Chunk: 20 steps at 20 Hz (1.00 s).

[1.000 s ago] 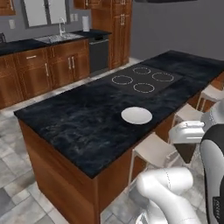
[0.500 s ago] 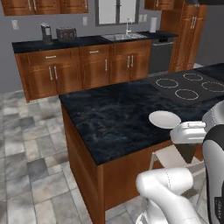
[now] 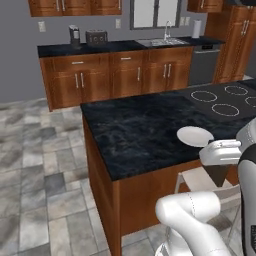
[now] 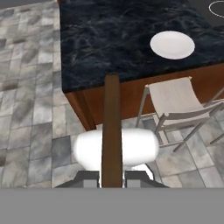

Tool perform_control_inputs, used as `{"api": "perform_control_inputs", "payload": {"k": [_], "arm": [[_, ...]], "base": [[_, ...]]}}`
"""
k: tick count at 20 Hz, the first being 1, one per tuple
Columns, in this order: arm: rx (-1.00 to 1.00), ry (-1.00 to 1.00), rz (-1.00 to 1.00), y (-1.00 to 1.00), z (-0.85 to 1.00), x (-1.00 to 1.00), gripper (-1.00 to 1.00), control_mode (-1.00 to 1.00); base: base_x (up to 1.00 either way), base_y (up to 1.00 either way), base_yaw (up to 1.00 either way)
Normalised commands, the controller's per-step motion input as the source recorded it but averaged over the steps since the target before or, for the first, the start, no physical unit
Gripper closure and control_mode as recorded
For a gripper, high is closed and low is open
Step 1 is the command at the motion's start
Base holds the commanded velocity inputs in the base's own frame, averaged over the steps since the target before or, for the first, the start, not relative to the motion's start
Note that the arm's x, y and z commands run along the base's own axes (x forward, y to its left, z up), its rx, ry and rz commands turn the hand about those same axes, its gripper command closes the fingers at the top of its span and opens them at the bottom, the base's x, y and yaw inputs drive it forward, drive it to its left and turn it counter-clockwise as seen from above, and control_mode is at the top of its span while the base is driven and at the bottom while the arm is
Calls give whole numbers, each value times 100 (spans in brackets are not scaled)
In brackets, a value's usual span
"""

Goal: Start the toaster. Once the lever pops up, take the bread to the plate on the dining counter.

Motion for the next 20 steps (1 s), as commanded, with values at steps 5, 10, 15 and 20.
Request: {"api": "perform_control_inputs", "payload": {"k": [5, 10, 15, 20], "arm": [[0, 0, 0, 0, 0, 0, 100, 100], [0, 0, 0, 0, 0, 0, 100, 100], [0, 0, 0, 0, 0, 0, 100, 100], [0, 0, 0, 0, 0, 0, 100, 100]], "base": [[46, -49, 14], [42, -66, 24], [27, -72, 22], [20, -60, 3]]}}
